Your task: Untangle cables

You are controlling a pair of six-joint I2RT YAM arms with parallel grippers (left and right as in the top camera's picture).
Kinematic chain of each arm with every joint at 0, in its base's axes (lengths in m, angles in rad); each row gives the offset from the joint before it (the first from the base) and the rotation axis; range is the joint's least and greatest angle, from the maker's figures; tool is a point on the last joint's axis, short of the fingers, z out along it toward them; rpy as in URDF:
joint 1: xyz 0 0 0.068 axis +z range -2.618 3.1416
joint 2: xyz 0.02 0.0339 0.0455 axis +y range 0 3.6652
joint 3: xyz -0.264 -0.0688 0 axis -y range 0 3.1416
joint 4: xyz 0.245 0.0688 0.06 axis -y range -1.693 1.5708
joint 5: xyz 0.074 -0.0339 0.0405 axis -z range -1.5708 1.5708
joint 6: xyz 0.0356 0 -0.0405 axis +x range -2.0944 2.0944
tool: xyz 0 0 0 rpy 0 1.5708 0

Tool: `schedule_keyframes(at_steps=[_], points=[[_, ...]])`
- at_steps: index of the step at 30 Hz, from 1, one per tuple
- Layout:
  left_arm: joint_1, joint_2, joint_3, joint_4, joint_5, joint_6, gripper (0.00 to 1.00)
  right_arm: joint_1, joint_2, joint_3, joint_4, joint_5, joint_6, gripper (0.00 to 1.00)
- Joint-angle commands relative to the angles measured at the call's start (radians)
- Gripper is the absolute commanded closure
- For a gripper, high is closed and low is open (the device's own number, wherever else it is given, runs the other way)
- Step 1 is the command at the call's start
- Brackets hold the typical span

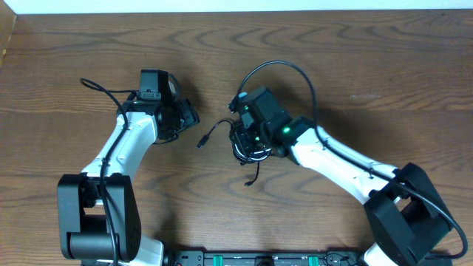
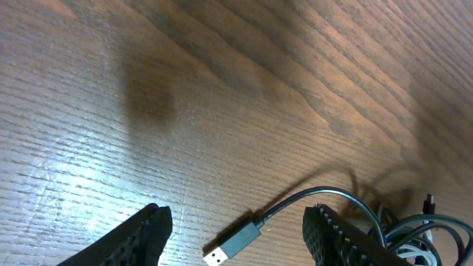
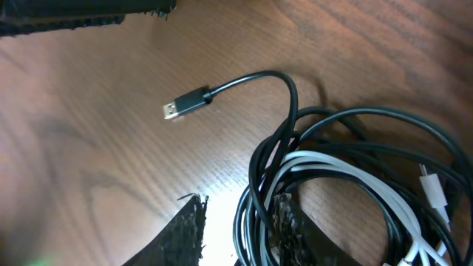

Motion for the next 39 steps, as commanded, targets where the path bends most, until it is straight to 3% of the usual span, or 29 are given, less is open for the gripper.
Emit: schedule_keyframes(at_steps=[1,7,8,12,18,21,26,35,39], points=[[0.0,0.002,-0.007,-0.013,-0.006,-0.009,0.38,0.034,0.043,0.016,0.013,0.183,0.006,0.69],[0.0,0.002,-0.007,-0.013,-0.006,-0.009,0.38,0.07,0.131,0.016,0.092,0.206,-0.014,0.67],[0.0,0.002,-0.007,-0.013,-0.006,-0.009,0.38,0.073,0.14,0.016,0.096,0.207,-0.014,0.7],[0.0,0.002,-0.007,-0.013,-0.003,-0.009,0.38,0.073,0.134,0.016,0.105,0.218,-0.013,0.98],[0.001,0.002,-0.007,-0.012,0.063,0.011,0.38,0.029,0.053,0.016,0.126,0.156,0.1,0.99],[0.004,0.002,-0.007,0.001,0.2,0.109,0.38,-0.015,0.004,0.016,0.126,0.02,0.118,0.99],[0.007,0.002,-0.007,0.033,0.56,0.361,0.38,-0.091,-0.009,0.016,0.124,-0.138,0.232,0.99],[0.005,0.002,-0.007,0.009,0.824,0.599,0.38,-0.196,-0.008,0.016,0.14,-0.33,0.333,0.99],[-0.012,0.002,-0.007,0.006,0.824,0.625,0.38,-0.2,-0.008,0.016,0.156,-0.348,0.373,0.99]])
